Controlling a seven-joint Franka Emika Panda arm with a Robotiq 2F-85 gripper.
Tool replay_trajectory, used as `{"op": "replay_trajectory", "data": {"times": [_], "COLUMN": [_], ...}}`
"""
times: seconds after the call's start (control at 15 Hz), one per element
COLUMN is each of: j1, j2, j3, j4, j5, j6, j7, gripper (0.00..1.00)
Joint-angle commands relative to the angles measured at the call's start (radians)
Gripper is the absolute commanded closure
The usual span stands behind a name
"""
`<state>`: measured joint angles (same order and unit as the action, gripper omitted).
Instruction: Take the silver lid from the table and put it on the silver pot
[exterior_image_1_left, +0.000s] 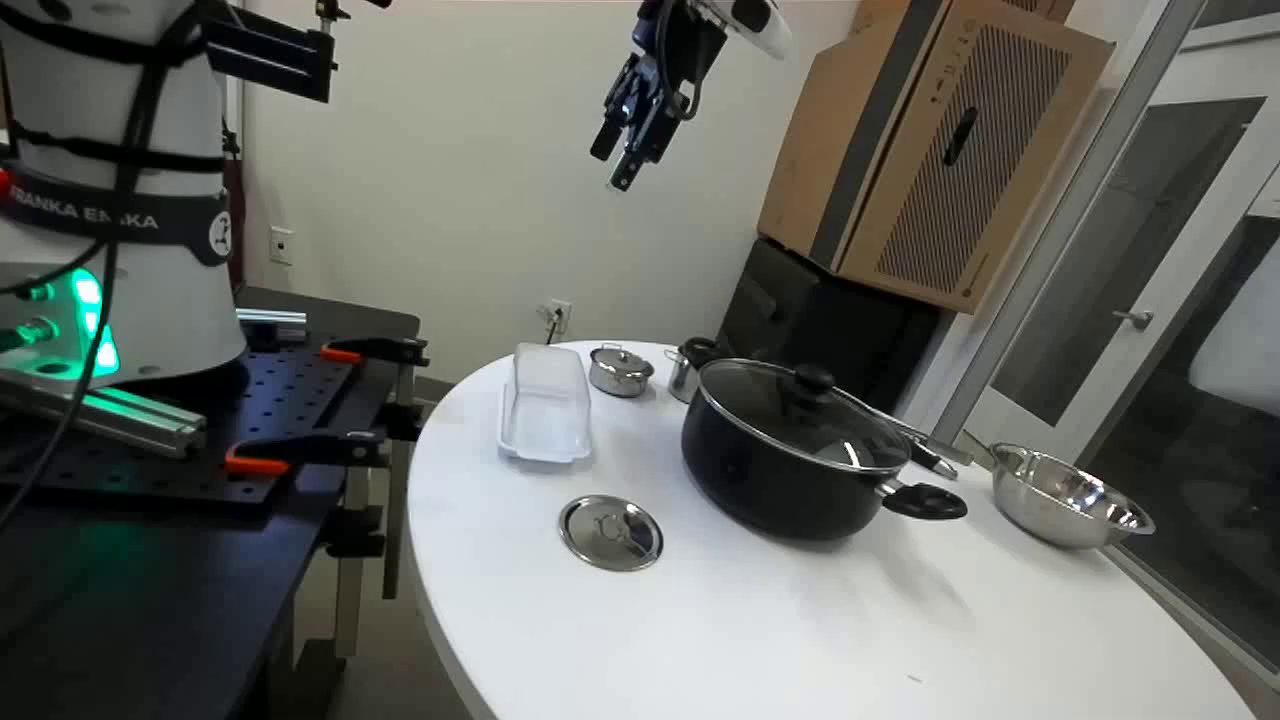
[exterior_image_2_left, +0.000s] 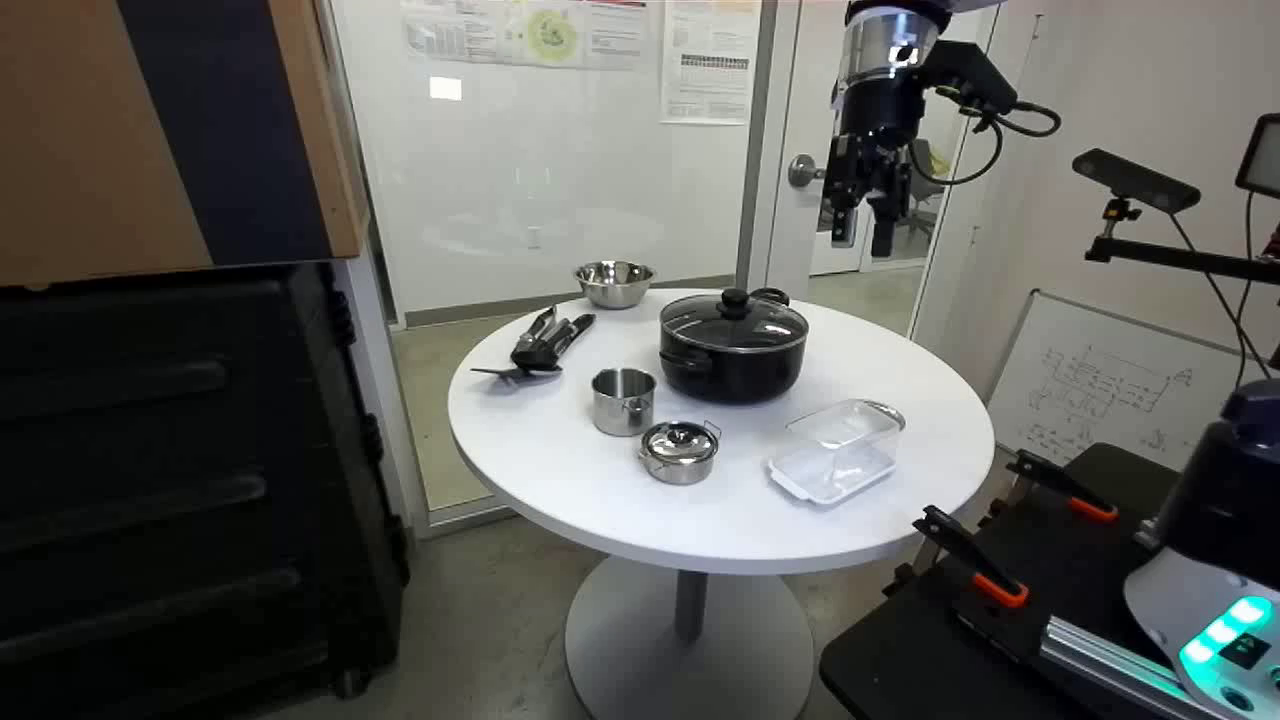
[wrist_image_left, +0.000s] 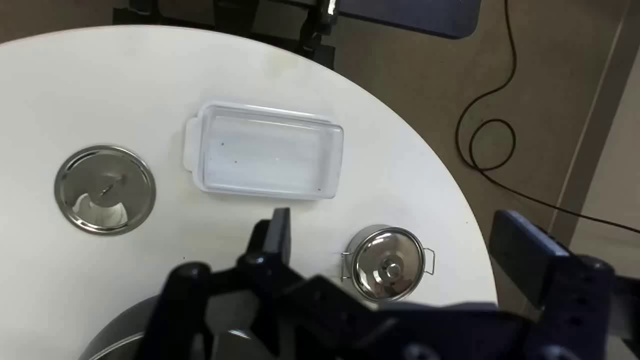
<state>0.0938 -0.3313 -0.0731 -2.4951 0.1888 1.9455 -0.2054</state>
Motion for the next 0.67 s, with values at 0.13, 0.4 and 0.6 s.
{"op": "replay_trajectory", "data": {"times": [0.13,0.4,0.6], "j1": [-0.042,-0.143,-0.232], "j2": [-0.005,-0.005,0.036], "j3": [0.008,-0.002,-0.015], "j4": [-0.014,-0.091,-0.147], "j5": [-0.011,-0.149,-0.266], "j6": [0.019,0.254,0.4], "j7": [0.005,0.093,0.198], "gripper": [0.0,0.0,0.0]}}
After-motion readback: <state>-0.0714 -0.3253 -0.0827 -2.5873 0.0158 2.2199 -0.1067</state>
